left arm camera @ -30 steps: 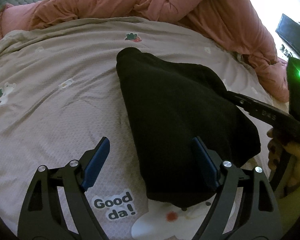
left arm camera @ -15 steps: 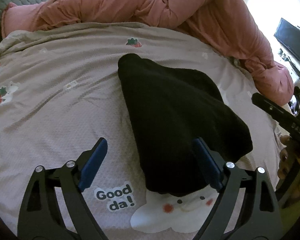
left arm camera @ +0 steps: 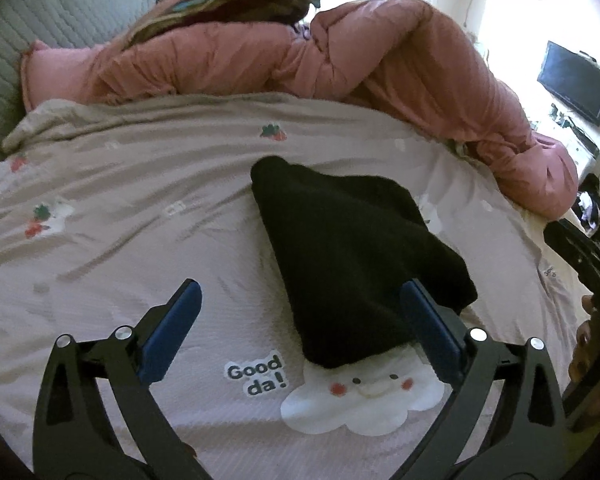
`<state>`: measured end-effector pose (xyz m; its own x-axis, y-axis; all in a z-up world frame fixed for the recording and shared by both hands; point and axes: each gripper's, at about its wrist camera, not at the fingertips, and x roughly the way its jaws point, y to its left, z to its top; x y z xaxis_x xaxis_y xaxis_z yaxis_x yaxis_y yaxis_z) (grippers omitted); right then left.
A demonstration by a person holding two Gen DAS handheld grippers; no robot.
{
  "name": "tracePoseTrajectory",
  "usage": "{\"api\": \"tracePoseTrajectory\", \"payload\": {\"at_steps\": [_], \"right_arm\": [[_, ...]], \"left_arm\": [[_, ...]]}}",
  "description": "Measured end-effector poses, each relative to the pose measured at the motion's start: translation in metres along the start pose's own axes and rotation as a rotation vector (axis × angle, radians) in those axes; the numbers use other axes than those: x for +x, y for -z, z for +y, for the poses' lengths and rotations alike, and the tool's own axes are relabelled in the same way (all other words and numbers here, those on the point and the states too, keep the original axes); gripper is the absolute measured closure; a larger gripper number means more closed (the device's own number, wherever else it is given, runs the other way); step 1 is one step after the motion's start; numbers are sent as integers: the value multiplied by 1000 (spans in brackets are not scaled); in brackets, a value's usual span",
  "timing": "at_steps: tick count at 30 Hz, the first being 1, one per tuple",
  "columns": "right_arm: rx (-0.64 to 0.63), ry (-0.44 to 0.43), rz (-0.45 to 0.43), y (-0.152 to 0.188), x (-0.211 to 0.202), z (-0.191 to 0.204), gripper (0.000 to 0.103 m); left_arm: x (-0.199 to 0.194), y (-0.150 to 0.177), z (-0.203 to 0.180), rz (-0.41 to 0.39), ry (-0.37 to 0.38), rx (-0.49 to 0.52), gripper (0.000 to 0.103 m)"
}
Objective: Fold small clothes
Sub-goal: 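Withdraw both open grippers from the folded sweatshirt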
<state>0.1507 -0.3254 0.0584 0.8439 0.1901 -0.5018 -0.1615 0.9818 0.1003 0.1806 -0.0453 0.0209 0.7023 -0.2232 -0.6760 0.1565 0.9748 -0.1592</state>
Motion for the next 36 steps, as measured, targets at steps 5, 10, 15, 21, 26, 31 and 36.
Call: {"api": "tracePoseTrajectory", "payload": {"at_steps": [5, 10, 15, 21, 26, 31, 36], "right_arm": [[-35, 3, -15, 4, -21, 8, 5], [-63, 15, -29, 12, -40, 16, 5], [-63, 18, -28, 20, -53, 20, 5], [-64, 18, -17, 30, -61, 26, 5], [-68, 18, -9, 38, -64, 31, 5], [-57, 16, 18, 53, -62, 38, 5], [-66, 30, 67, 78, -52, 47, 5]], "left_arm": [[-25, 5, 0, -46, -18, 14, 9], [-50, 15, 1, -86, -33, 17, 9], [-67, 32, 2, -94, -32, 14, 9], [-76, 49, 0, -83, -40, 27, 9], [-79, 63, 0, -60, -45, 42, 9], [-82, 74, 1, -57, -54, 35, 9], [-75, 90, 5, -33, -47, 20, 9]]}}
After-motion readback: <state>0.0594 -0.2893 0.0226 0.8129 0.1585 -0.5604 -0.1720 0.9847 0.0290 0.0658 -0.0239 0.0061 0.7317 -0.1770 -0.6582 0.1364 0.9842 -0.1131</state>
